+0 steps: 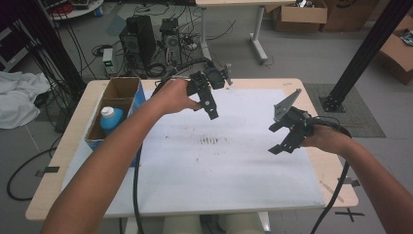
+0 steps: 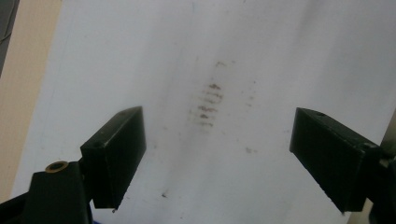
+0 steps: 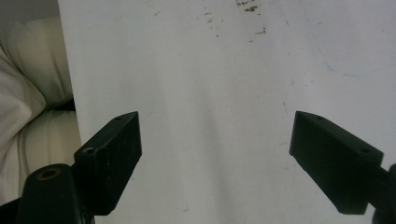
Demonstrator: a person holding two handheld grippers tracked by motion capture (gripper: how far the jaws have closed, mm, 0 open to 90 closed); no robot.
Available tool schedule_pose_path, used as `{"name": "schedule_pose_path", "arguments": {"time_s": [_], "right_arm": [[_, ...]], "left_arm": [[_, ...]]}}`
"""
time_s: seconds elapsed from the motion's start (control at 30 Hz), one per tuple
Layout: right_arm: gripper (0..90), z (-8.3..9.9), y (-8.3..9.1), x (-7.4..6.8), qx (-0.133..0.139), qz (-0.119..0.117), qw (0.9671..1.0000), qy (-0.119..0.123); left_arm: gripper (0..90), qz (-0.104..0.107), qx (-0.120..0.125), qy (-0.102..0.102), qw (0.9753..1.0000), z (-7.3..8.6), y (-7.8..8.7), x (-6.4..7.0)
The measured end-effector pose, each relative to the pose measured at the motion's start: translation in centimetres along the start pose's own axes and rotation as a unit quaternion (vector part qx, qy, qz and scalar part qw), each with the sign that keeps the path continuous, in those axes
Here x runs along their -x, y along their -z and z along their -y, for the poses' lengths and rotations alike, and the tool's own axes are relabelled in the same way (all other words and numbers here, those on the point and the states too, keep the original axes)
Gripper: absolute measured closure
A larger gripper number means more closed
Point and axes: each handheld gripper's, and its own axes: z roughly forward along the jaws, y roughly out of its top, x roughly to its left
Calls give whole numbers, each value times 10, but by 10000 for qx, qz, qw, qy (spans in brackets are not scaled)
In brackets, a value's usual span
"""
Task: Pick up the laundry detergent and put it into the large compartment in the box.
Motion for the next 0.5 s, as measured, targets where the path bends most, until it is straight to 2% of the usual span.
{"name": "schedule_pose_path", "arguments": {"time_s": [0.5], "right_arm": [[168, 0, -2, -2, -24, -9, 10000, -16]], "left_arm": [[193, -25, -12, -13, 10000, 3, -4, 2]]}}
